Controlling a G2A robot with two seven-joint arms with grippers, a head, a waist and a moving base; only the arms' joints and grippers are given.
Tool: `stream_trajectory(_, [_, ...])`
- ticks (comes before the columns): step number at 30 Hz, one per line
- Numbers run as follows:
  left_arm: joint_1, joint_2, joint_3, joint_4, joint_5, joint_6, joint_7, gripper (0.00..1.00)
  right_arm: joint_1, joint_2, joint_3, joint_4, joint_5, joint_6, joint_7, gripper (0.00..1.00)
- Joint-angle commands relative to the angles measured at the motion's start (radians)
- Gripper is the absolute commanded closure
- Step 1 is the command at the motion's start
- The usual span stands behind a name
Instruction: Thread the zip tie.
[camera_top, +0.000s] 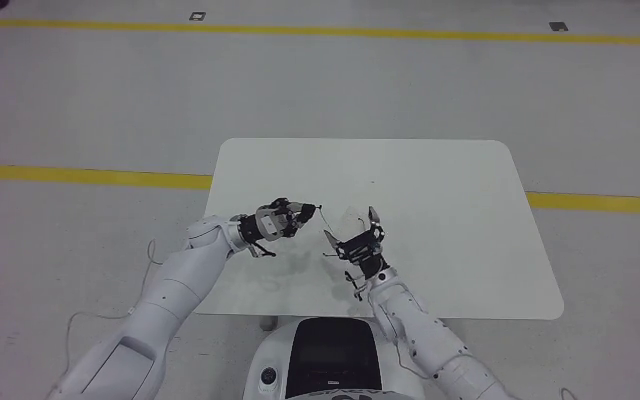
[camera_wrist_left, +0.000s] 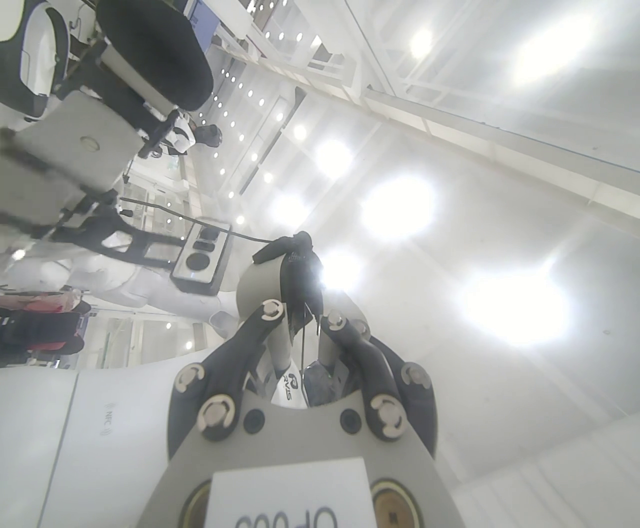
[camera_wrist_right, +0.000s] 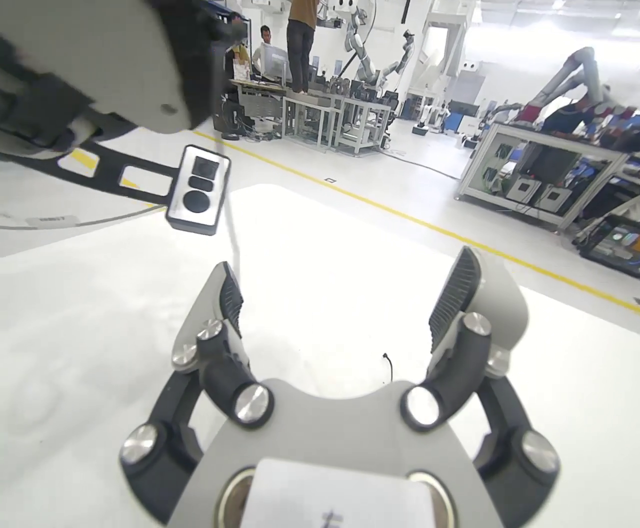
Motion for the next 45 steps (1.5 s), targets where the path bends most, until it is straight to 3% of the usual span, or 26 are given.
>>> stream_trajectory(1, [0.001,0.017,-0.027,0.005,0.029,-0.001,-0.016,1.0,-0.016,0.013,0.053,-0.021,0.026,-0.063,0.004,0.0])
stream_trajectory(10, [0.082,0.098,-0.115,-0.109,0.04,0.018,-0.016,1.0,-0.073,0.046,0.183,-0.109,0.068,-0.213,0.049,0.0])
stream_trajectory(14, [0.107,0.117,-0.137,-0.132,-0.017,0.033,-0.016,1.0,-0.092,0.053,0.214,-0.141,0.116,-0.281,0.052,0.0])
stream_trajectory(22, [0.111,0.115,-0.139,-0.142,-0.047,0.043,-0.004,1.0,-0.094,0.053,0.219,-0.145,0.121,-0.288,0.052,0.0])
stream_trajectory(30, [0.118,0.123,-0.177,-0.131,-0.087,0.043,0.016,1.0,-0.107,0.054,0.251,-0.164,0.197,-0.306,0.037,0.0])
stream_trajectory(45, [0.119,0.123,-0.178,-0.126,-0.095,0.05,0.014,1.0,-0.108,0.055,0.26,-0.162,0.211,-0.319,0.034,0.0])
